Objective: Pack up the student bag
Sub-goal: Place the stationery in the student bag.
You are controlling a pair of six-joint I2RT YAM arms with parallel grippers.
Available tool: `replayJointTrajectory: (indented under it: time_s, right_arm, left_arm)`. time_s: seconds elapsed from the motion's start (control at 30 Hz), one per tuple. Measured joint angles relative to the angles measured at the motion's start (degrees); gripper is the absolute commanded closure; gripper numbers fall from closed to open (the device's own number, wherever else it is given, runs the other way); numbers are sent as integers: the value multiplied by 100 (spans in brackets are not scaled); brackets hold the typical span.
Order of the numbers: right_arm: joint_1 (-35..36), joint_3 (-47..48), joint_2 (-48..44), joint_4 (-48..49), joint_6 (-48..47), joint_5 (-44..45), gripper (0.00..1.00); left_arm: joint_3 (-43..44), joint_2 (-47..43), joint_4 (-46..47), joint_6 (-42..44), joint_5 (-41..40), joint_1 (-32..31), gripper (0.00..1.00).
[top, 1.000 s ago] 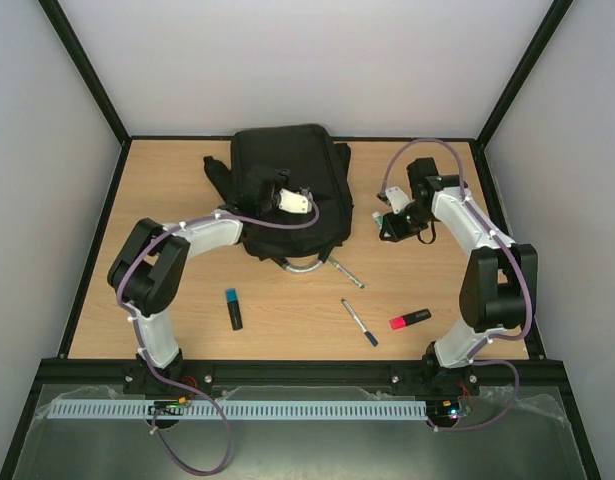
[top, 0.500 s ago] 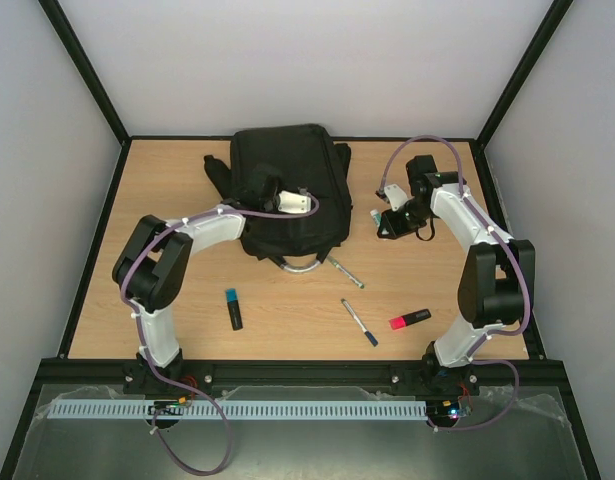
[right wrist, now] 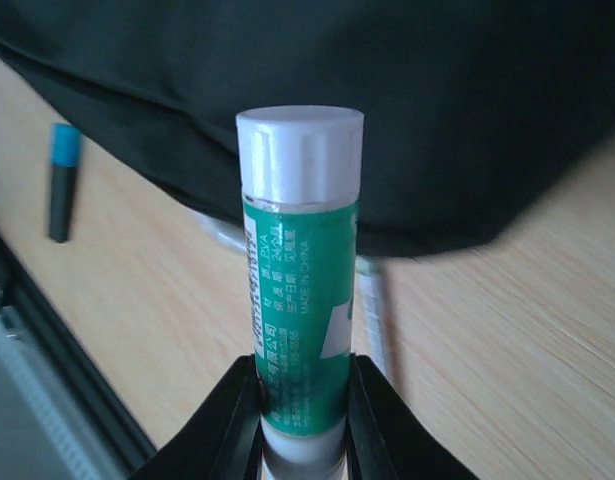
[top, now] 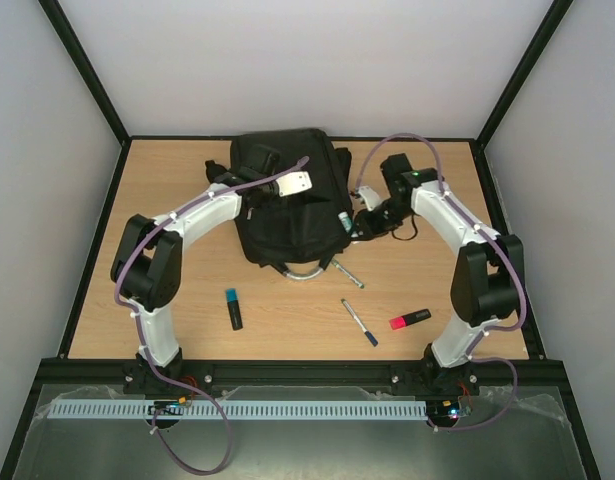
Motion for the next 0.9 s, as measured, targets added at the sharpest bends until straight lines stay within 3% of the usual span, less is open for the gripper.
replayJointTrajectory:
  time_s: [0.2, 0.43, 0.9]
  right_arm:
    - [424, 387, 461, 9, 393, -667, 91]
    - [850, 461, 850, 175, 929, -785, 92]
    - [1121, 1635, 1725, 605, 1882, -570, 92]
  left_arm:
    - [17, 0, -341, -861, 365, -136, 98]
    - [17, -83, -494, -1478, 713, -179, 98]
    - [-92, -289, -710, -1779, 1064, -157, 98]
